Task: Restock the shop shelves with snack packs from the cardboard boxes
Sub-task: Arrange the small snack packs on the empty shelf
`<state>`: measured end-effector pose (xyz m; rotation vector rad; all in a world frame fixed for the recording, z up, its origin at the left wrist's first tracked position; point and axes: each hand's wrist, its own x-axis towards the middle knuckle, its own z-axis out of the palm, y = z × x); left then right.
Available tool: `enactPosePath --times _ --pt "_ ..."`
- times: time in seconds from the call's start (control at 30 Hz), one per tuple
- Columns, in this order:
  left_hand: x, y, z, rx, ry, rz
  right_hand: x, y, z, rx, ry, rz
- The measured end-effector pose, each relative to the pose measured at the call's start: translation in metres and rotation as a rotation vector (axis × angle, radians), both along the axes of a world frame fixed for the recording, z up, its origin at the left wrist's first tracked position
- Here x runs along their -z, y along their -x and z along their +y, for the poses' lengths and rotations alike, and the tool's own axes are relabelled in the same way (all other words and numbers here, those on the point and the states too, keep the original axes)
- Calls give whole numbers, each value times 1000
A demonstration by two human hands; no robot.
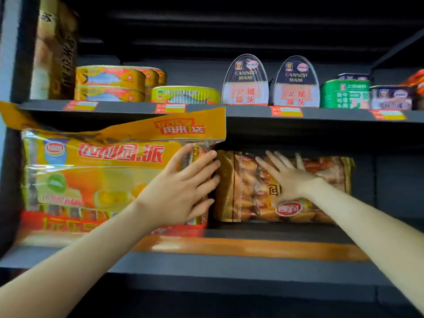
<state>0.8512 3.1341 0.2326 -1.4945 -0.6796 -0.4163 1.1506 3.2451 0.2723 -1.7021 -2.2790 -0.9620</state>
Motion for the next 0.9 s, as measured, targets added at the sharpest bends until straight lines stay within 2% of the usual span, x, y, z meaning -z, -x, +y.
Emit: enactPosePath --times 0.1,0.3,0.37,0.47,0.53,0.77,0.9 --pt "1 1 3 -2 -25 1 7 13 13 -15 10 -133" --pt "2 0 6 -10 -40 -2 2 33 32 21 -9 -234" --pt "3 0 5 -12 -44 -6 1 42 38 6 -12 -157" --pt "4 0 6 -18 -37 -13 -14 48 39 -55 -13 131" --pt "4 0 6 -22 -43 -18 -25 54 32 -61 8 219" --pt "4 1 6 -24 -66 -28 -41 72 -16 68 -130 -64" --pt "5 -2 6 -5 -65 -29 -18 62 -51 -60 -134 55"
